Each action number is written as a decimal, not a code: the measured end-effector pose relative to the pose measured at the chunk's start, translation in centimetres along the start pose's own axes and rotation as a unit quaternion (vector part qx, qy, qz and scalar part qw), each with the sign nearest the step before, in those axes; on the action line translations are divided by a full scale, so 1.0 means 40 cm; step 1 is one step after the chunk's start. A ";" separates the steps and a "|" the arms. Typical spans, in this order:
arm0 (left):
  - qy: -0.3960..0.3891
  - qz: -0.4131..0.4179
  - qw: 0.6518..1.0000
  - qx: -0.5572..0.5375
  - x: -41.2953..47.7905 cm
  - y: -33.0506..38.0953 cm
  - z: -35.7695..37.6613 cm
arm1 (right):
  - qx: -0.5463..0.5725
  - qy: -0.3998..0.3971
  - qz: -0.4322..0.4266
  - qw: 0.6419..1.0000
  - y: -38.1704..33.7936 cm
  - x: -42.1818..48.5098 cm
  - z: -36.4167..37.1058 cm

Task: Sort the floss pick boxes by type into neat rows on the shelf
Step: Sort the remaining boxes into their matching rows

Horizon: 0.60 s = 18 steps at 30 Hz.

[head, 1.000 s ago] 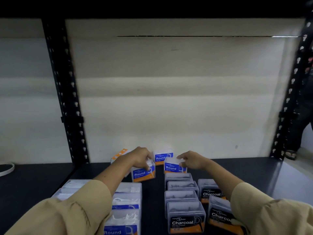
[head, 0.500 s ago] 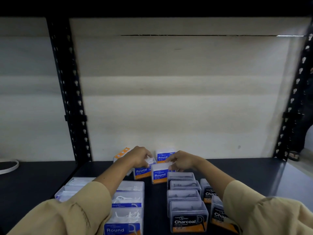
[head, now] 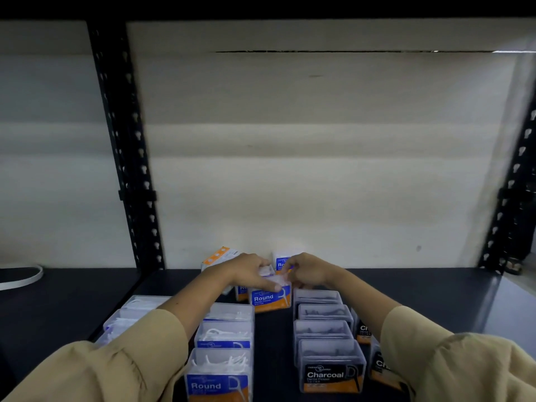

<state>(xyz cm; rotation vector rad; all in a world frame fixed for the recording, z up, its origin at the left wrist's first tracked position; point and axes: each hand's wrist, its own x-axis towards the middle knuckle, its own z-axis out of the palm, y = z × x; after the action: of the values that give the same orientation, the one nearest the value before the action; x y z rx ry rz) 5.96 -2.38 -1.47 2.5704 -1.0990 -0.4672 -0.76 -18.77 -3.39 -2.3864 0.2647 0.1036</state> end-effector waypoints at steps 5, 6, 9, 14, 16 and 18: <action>-0.009 0.007 0.998 0.056 -0.004 -0.004 -0.005 | -0.145 0.152 -0.030 0.977 0.004 0.020 -0.020; -0.009 0.008 0.998 0.064 -0.003 -0.005 -0.006 | -0.190 0.166 -0.031 0.967 0.008 0.028 -0.022; -0.013 0.015 0.997 0.070 -0.002 -0.007 -0.009 | -0.277 0.178 -0.025 0.944 0.012 0.053 -0.017; -0.019 0.024 0.997 0.073 -0.003 -0.017 -0.015 | -0.390 0.157 -0.028 0.907 0.009 0.100 -0.001; -0.021 0.026 0.997 0.073 -0.006 -0.021 -0.019 | -0.404 0.149 -0.020 0.903 0.005 0.111 0.004; -0.023 0.030 0.996 0.077 -0.012 -0.024 -0.024 | -0.400 0.152 -0.014 0.904 0.000 0.119 0.004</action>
<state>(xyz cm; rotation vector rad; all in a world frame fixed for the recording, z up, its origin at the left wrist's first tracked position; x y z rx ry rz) 6.65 -1.26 -0.89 2.6619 -1.2699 -0.4451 3.90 -19.41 -4.21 -3.2296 0.3882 -0.2214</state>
